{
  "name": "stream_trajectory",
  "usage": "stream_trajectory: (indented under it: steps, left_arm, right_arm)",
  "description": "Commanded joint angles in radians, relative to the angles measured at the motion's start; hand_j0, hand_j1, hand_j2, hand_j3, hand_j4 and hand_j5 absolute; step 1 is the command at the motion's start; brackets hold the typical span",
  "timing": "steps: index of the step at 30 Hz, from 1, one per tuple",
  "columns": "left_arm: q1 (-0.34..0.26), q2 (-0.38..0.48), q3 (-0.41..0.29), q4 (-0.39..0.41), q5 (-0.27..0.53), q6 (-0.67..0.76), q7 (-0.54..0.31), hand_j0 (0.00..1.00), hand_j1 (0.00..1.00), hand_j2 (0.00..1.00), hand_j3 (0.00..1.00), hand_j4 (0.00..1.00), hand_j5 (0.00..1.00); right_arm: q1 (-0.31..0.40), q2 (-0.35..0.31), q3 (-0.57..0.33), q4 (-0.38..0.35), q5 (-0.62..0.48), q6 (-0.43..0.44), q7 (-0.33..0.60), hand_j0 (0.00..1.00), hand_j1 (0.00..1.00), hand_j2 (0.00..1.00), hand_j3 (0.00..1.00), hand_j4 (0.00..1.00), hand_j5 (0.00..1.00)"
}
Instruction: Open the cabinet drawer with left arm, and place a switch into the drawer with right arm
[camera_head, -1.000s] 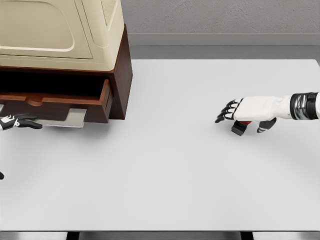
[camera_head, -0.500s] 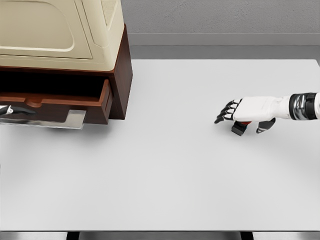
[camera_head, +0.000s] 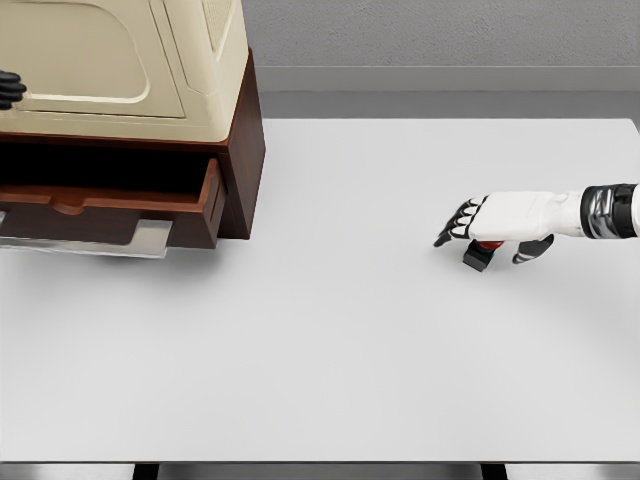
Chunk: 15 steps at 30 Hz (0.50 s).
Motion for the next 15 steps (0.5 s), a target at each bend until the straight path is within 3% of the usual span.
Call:
stream_trajectory:
  steps: [1, 10, 13, 15]
  left_arm:
    - [0.0, -0.005, 0.046, -0.001, 0.014, 0.06, 0.0, 1.0, 1.0, 1.0, 1.0, 1.0, 1.0]
    - [0.0, -0.013, 0.046, -0.003, 0.014, 0.059, 0.0, 1.0, 1.0, 1.0, 1.0, 1.0, 1.0]
    - [0.0, -0.013, 0.046, -0.006, 0.014, 0.059, 0.0, 1.0, 1.0, 1.0, 1.0, 1.0, 1.0]
    - [0.0, -0.013, 0.046, -0.007, 0.016, 0.059, 0.0, 1.0, 1.0, 1.0, 1.0, 1.0, 1.0]
  right_arm:
    - [0.0, -0.001, -0.001, 0.0, -0.004, 0.002, 0.0, 0.81, 0.81, 0.81, 0.81, 0.81, 0.81]
    - [0.003, -0.003, 0.001, 0.0, -0.004, 0.002, 0.0, 0.81, 0.81, 0.81, 0.81, 0.81, 0.81]
    - [0.002, -0.001, -0.001, 0.0, -0.006, 0.002, 0.0, 0.73, 0.73, 0.73, 0.73, 0.73, 0.73]
    - [0.002, -0.001, -0.002, 0.0, -0.006, 0.002, 0.0, 0.73, 0.73, 0.73, 0.73, 0.73, 0.73]
